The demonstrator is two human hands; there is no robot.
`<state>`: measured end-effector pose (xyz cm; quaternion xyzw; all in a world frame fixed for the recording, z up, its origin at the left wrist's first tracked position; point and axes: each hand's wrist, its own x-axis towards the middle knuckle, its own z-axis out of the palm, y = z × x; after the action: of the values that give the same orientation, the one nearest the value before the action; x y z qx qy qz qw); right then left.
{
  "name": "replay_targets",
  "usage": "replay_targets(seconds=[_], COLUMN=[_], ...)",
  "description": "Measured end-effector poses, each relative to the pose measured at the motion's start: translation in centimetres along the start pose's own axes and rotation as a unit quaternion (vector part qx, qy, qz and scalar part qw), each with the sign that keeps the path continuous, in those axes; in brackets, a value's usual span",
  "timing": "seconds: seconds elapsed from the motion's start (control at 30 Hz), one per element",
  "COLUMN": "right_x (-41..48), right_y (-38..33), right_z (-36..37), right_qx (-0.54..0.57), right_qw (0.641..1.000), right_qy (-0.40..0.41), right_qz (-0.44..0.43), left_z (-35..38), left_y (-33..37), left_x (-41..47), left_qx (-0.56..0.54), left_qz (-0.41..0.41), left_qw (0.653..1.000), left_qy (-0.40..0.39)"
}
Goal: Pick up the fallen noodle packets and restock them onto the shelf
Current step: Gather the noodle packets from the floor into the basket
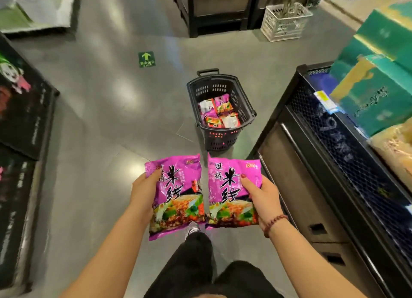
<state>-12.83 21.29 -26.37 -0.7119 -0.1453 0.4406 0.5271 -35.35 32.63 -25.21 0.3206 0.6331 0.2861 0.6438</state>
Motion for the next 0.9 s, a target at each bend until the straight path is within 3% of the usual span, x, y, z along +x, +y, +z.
replay_targets(seconds=[0.3, 0.63, 0.9], right_x=[13.8, 36.1, 49.3], right_y=[-7.5, -15.0, -19.5], right_z=[4.8, 9.3, 10.4], right_qx=[0.088, 0.069, 0.065], right_qw=[0.991, 0.992, 0.989], right_qy=[0.071, 0.031, 0.048], right_qz=[0.078, 0.102, 0.128], left_z=[5.5, 15.9, 23.1], left_y=[10.2, 21.8, 29.2], left_x=[14.1, 30.9, 41.5], left_qx=[-0.052, -0.019, 0.022], left_qz=[-0.043, -0.068, -0.085], left_qw=[0.998, 0.997, 0.996], left_qy=[0.004, 0.033, -0.012])
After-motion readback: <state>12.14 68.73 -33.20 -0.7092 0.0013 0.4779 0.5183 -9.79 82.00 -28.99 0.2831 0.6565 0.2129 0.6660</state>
